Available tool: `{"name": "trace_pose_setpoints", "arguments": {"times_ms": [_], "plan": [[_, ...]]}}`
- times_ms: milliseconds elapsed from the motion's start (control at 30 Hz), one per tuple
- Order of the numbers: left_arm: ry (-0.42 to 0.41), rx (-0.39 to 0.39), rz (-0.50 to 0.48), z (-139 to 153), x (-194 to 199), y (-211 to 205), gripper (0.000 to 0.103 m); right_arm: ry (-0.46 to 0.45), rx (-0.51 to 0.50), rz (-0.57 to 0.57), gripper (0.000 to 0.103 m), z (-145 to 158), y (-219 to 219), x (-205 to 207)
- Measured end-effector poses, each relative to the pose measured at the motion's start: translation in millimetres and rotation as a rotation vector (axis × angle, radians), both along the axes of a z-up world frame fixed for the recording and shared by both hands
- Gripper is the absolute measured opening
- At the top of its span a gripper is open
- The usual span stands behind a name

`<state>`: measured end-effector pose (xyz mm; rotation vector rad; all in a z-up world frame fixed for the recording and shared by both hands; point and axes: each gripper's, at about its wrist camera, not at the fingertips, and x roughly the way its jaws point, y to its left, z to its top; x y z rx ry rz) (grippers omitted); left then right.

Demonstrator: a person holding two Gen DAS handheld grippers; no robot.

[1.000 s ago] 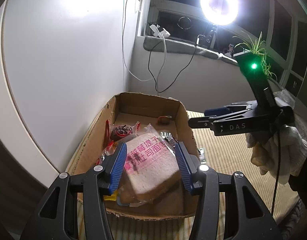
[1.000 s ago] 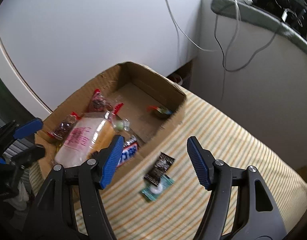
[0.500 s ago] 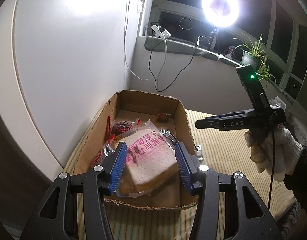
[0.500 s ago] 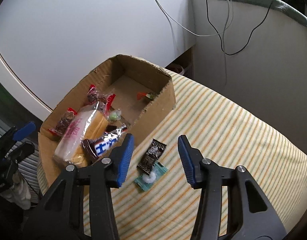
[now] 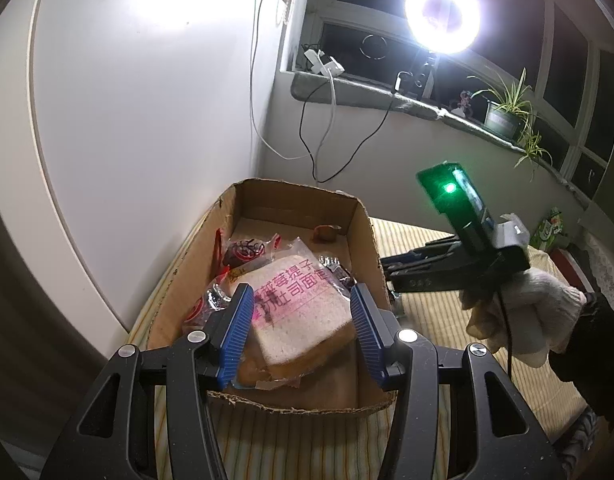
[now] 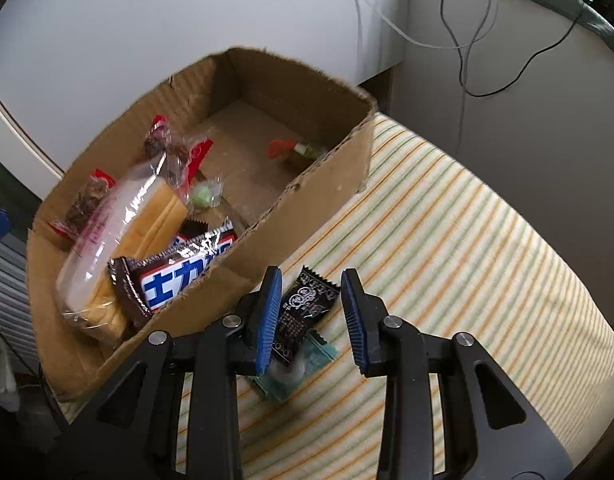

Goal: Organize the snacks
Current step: 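Withdraw both tools from the box toward the black and teal candies, then grasp the teal mint packet with the right gripper while the left gripper grasps the black candy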

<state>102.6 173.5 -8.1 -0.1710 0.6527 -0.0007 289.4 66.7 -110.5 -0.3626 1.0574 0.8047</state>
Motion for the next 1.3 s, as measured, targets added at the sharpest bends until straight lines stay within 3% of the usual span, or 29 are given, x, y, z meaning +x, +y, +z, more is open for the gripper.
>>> {"name": "trace_pose_setpoints", "arguments": {"times_ms": [267, 633, 967, 1033, 1100, 1300], "plan": [[-0.001, 0.003, -0.012, 2.0, -3.2, -10.2, 0.049, -0.017, -0.055, 0.075, 0.028, -10.6, -5.2, -27.8], [0.009, -0.011, -0.111, -2.2, -11.2, -58.8, 0.049, -0.053, -0.06, 0.145, 0.027, -12.0, -75.4, -96.5], [0.08, -0.03, -0.211, -28.3, -7.4, -110.2, 0.049, -0.058, 0.046, 0.01, 0.027, -1.1, -143.8, -119.8], [0.097, -0.035, -0.232, -32.8, -2.8, -118.0, 0.049, -0.074, 0.062, -0.021, 0.032, 1.7, -157.1, -130.9], [0.117, -0.046, -0.251, -38.1, 3.4, -125.2, 0.049, -0.109, 0.036, -0.041, 0.044, 1.3, -160.5, -138.5], [0.186, -0.116, -0.3, -53.3, 22.4, -141.7, 0.049, -0.143, -0.021, -0.044, 0.044, -9.4, -154.2, -141.6]]}}
